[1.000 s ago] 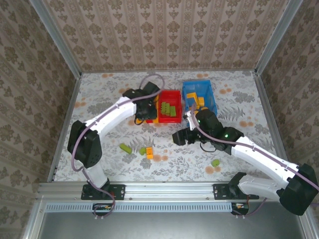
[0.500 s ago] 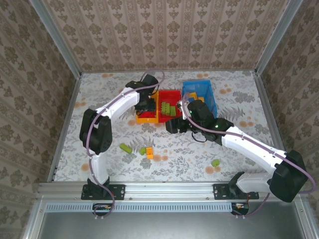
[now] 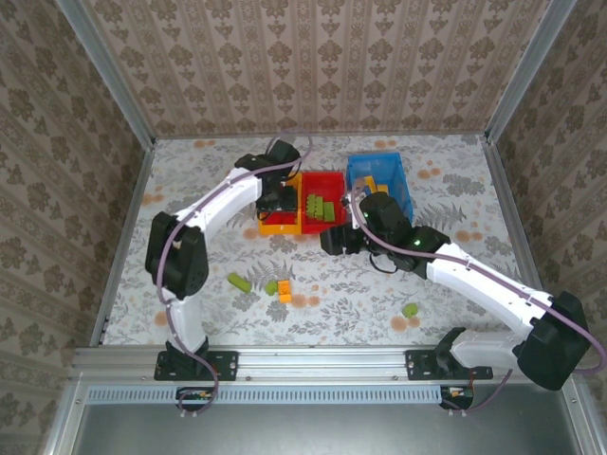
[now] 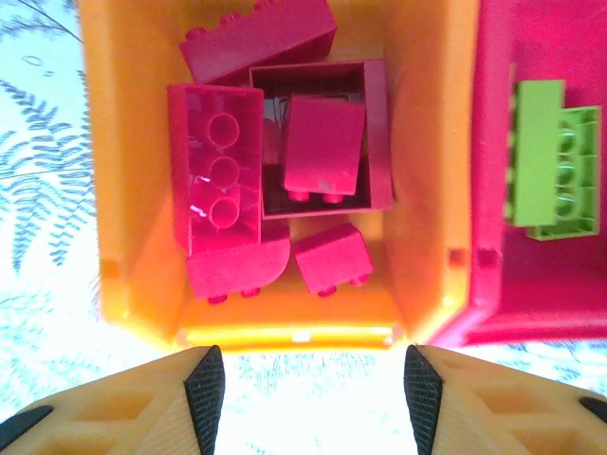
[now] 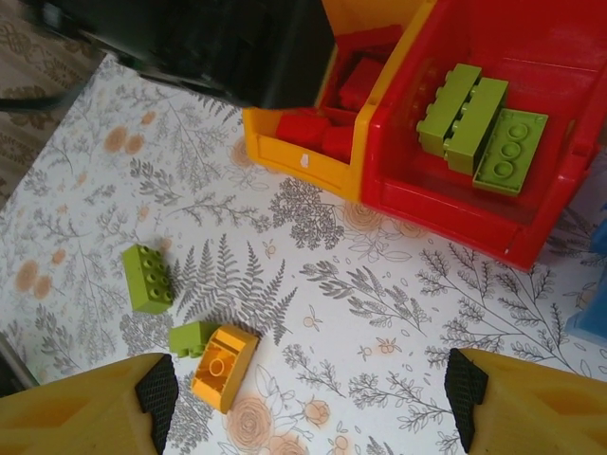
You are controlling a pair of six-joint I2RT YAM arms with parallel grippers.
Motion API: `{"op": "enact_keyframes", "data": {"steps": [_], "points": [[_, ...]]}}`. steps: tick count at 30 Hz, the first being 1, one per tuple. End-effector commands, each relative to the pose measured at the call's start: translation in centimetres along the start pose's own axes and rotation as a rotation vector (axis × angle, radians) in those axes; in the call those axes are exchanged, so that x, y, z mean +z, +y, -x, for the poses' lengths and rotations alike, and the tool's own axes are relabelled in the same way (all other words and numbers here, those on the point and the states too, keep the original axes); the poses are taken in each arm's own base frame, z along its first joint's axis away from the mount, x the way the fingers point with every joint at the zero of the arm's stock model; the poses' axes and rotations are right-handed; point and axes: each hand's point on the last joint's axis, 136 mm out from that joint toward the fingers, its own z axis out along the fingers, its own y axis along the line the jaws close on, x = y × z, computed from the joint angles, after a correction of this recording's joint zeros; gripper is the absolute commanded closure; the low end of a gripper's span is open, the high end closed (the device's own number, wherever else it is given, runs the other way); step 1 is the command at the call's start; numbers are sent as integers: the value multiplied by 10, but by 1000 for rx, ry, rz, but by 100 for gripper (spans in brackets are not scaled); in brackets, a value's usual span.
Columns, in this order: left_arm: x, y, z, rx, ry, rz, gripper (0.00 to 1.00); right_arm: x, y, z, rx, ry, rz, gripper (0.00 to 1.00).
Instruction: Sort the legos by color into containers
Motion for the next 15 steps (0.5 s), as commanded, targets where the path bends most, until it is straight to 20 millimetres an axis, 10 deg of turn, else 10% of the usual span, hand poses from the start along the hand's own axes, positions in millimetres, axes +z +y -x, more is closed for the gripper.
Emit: {"op": "enact_keyframes", "data": {"steps": [1, 9, 15], "points": [[-50, 11, -3, -36, -104, 8, 44, 8, 26, -18, -152, 94, 36, 22], [-114, 73, -66, -173, -233, 57, 43, 61, 91, -106, -359, 377, 110, 14], [-136, 102, -111, -226, -293, 19, 42, 94, 83, -141, -205, 516, -27, 10]]}}
